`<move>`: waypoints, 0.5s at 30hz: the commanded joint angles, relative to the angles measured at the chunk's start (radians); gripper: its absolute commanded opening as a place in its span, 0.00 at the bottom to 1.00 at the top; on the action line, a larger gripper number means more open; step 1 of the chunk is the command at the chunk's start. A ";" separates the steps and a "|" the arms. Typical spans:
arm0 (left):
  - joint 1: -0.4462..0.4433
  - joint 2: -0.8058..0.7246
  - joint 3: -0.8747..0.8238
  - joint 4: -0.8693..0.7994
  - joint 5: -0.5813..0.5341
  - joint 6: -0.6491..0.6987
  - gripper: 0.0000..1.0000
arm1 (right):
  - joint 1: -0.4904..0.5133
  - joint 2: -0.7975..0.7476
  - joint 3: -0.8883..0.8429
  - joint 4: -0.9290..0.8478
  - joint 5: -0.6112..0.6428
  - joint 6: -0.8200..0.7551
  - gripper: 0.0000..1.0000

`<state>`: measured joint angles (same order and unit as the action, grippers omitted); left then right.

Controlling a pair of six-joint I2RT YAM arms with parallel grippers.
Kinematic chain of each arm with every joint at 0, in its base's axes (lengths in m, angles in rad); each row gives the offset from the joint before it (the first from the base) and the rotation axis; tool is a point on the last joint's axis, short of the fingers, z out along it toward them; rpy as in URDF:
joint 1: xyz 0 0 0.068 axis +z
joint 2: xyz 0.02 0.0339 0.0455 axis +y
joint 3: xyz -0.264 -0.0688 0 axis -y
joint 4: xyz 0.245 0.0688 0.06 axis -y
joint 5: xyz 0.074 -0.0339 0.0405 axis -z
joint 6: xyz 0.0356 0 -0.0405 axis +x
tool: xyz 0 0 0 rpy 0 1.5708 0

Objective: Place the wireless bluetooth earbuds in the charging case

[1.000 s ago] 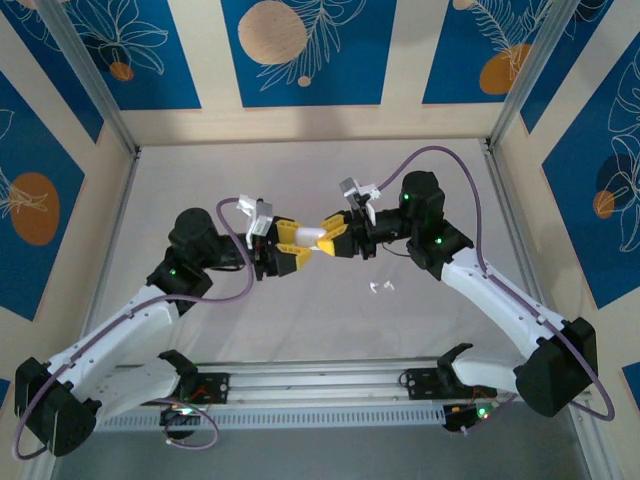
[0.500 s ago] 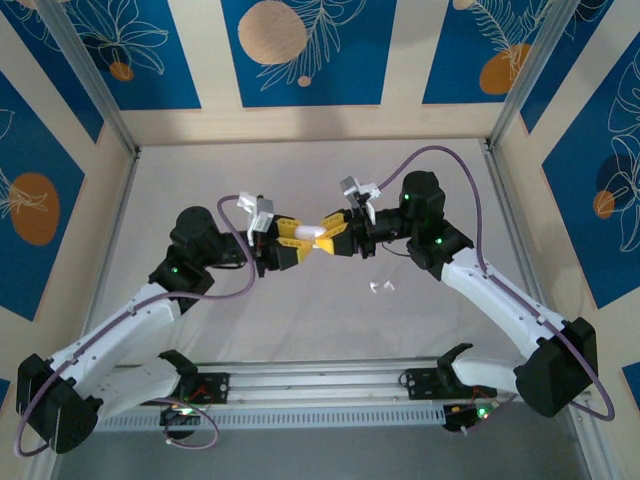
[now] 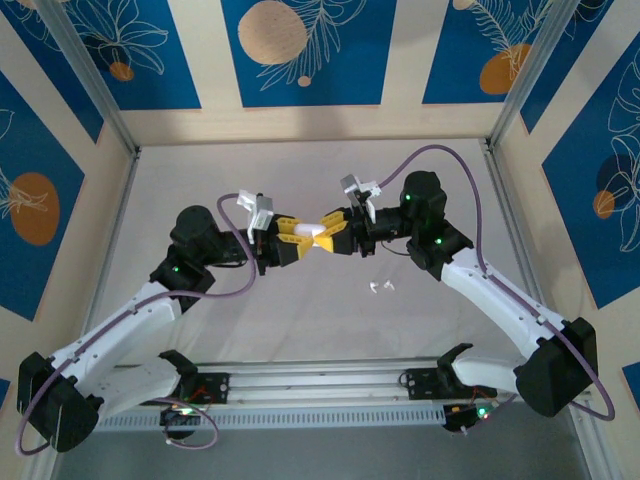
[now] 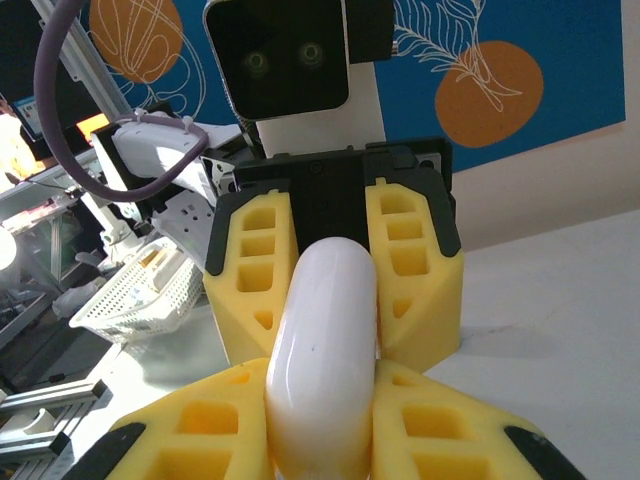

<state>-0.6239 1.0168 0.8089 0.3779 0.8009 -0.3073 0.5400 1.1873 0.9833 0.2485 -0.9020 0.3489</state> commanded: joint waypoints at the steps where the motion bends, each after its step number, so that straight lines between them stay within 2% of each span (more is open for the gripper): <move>1: -0.003 -0.019 0.016 0.024 0.019 -0.003 0.40 | -0.009 -0.024 -0.024 0.048 0.028 0.025 0.17; 2: -0.002 -0.022 0.013 0.024 0.009 -0.003 0.44 | -0.009 -0.026 -0.026 0.053 0.028 0.026 0.17; 5: -0.003 -0.034 -0.002 0.039 -0.007 -0.002 0.44 | -0.011 -0.032 -0.032 0.055 0.030 0.026 0.17; 12: -0.002 -0.022 0.004 0.060 0.014 -0.016 0.35 | -0.012 -0.034 -0.039 0.069 0.039 0.039 0.17; 15: -0.002 -0.011 0.006 0.077 0.021 -0.029 0.35 | -0.012 -0.032 -0.045 0.088 0.046 0.053 0.17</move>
<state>-0.6239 1.0054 0.8089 0.3893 0.7918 -0.3237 0.5346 1.1675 0.9531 0.3061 -0.8871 0.3798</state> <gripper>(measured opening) 0.352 0.215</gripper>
